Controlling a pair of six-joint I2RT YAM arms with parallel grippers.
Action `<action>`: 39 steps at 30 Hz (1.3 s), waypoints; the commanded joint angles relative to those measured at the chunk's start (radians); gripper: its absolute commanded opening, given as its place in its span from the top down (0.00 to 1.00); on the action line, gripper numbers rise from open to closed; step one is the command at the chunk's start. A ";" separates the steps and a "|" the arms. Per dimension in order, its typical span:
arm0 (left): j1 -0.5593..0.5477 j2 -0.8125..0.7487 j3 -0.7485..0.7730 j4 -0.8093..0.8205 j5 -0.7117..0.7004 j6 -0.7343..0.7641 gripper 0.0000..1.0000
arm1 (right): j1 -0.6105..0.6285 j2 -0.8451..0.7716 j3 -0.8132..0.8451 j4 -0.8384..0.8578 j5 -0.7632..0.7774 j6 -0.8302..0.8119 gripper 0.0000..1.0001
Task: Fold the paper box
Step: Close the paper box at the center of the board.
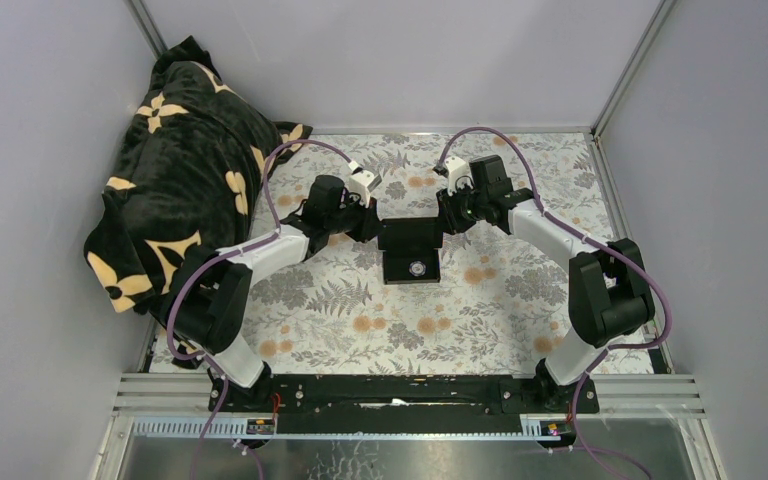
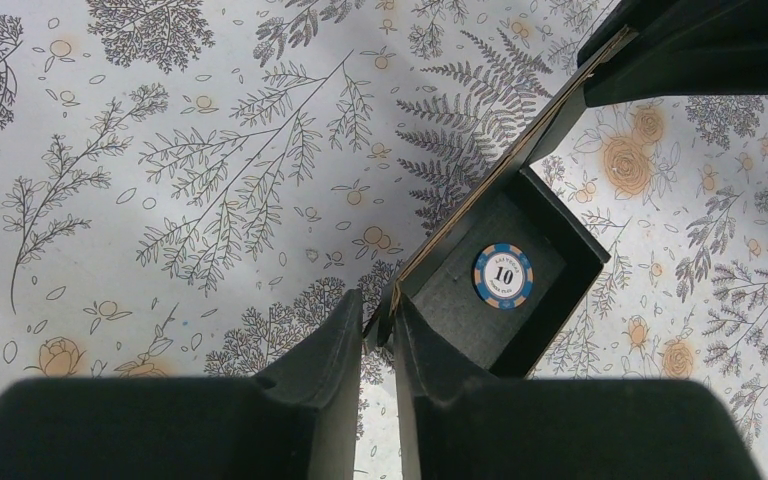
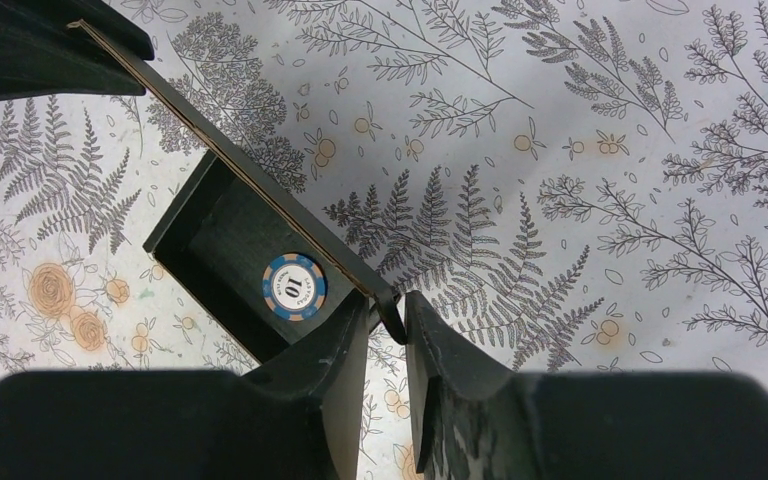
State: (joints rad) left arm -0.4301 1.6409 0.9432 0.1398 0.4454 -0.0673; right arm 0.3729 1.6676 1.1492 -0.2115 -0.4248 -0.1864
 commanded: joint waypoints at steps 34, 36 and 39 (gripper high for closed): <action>0.011 0.005 0.023 0.014 0.033 0.010 0.88 | 0.003 -0.014 0.041 0.001 -0.004 0.005 0.83; 0.011 0.006 0.023 0.015 0.032 0.008 0.88 | 0.004 -0.014 0.041 0.001 -0.003 0.006 0.83; 0.011 0.006 0.024 0.014 0.033 0.006 0.90 | 0.007 -0.012 0.041 0.000 0.001 0.005 0.84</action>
State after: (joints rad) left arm -0.4244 1.6409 0.9436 0.1375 0.4644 -0.0677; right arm 0.3729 1.6676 1.1492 -0.2123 -0.4282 -0.1856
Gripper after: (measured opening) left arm 0.115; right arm 0.165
